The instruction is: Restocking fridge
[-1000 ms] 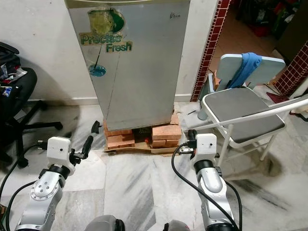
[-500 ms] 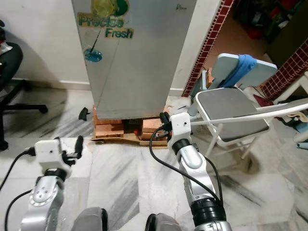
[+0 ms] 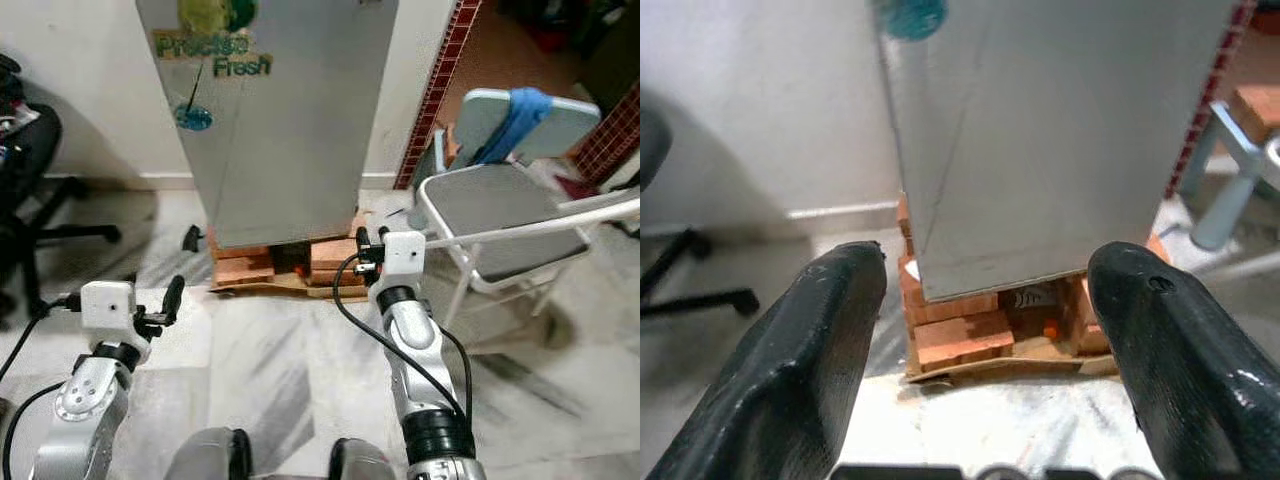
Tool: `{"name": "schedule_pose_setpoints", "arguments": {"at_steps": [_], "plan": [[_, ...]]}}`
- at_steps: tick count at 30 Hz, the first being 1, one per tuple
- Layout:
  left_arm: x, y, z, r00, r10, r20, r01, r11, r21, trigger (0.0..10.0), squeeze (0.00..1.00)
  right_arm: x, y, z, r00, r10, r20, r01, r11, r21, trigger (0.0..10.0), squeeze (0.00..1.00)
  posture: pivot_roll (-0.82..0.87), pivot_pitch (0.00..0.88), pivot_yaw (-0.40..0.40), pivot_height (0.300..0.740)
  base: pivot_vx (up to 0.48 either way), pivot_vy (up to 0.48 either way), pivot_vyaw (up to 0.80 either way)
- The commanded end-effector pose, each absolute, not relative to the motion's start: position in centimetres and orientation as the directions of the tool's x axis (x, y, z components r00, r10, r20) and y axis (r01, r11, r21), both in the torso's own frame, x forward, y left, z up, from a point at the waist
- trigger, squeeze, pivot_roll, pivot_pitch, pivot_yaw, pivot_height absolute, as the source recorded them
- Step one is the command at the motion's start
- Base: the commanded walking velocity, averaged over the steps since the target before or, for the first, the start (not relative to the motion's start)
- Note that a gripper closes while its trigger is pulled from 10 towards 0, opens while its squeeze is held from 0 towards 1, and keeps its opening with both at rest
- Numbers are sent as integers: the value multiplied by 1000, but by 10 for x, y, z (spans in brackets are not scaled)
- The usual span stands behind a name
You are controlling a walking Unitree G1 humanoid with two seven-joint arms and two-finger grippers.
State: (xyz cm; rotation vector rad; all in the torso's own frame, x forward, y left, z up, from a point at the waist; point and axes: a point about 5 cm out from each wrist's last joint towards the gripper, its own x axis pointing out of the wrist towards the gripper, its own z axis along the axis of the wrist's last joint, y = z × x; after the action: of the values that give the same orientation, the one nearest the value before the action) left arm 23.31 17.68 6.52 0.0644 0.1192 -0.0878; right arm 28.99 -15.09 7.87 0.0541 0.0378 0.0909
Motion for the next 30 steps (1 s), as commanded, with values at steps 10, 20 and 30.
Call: {"name": "schedule_pose_setpoints", "arguments": {"at_steps": [10, 20, 30], "plan": [[242, 200, 63, 988, -1, -154, 20, 992, 126, 10000, 0, 283, -170, 77, 1000, -16, -23, 16, 999, 28, 10000, 1000, 102, 95, 64, 740, 0, 0, 0], [207, 207, 44, 979, 58, -196, -58, 998, 7, 10000, 0, 251, -183, 71, 999, -21, -44, 21, 1000, -4, 10000, 1000, 123, 12, 1, 740, 0, 0, 0], [229, 205, 38, 980, 10, -200, -6, 1000, 20, 10000, 0, 277, -176, 69, 998, -53, -23, 53, 999, -2, 10000, 1000, 125, 0, 47, 740, 0, 0, 0]]}}
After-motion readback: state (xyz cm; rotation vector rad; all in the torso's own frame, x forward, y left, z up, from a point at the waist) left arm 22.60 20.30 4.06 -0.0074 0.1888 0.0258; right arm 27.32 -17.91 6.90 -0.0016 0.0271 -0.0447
